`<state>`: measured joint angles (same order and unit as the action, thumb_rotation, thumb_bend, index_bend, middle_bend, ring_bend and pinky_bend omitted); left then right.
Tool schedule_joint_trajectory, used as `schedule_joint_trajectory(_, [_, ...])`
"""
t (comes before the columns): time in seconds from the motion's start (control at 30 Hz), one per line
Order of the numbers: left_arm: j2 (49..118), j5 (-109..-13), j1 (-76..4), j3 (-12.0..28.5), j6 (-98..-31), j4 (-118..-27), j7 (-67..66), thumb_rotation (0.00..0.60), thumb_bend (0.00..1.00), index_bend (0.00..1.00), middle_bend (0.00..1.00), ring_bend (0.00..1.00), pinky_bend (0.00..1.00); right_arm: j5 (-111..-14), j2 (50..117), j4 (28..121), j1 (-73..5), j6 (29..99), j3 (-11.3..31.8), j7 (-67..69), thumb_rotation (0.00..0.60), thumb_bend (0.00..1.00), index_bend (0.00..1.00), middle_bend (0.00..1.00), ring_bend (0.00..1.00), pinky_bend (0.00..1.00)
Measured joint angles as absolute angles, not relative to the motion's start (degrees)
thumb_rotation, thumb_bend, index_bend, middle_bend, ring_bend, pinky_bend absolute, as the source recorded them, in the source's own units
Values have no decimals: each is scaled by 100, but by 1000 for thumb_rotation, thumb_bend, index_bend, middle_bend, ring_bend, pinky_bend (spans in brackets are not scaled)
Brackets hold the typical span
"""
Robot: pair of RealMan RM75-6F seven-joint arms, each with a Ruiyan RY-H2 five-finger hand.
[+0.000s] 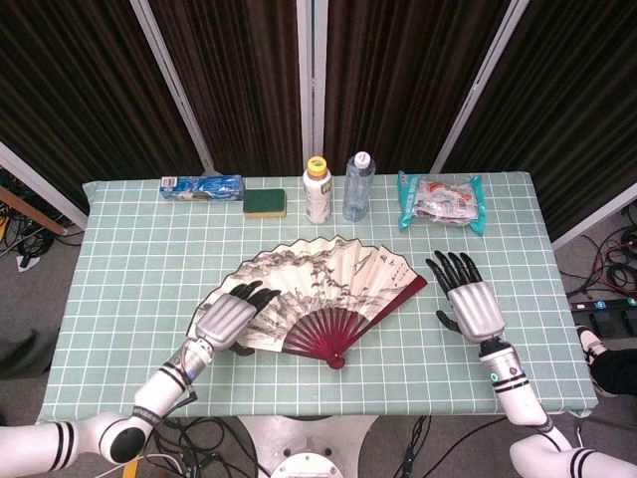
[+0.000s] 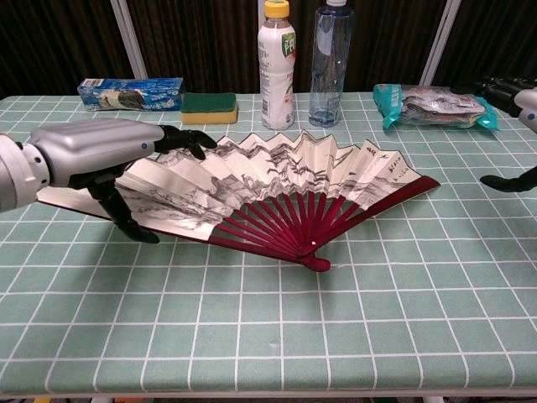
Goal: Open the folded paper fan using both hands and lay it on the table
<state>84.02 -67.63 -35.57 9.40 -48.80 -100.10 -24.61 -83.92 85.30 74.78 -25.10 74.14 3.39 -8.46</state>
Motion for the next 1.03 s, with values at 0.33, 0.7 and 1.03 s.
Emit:
schedule_joint_trajectory(0.33, [7784, -7228, -3754, 1133, -4021, -9693, 195, 600, 0, 54, 113, 26, 142, -8137, 7894, 7930, -2398, 7177, 477, -134, 600, 64, 0, 6, 0, 0])
schedule_joint_trajectory(0.7, [7400, -7417, -2778, 1136, -6363, -9192, -5, 600, 0, 150, 145, 54, 145, -8278, 6626, 8336, -2006, 7288, 376, 1244, 600, 303, 54, 72, 0, 0])
schedule_joint_trajectory(1.03, [7041, -7738, -971, 455, -8718, -8826, -779, 600, 0, 174, 163, 77, 144, -8495, 6304, 8726, -1096, 8339, 146, 1443, 600, 303, 65, 79, 0, 0])
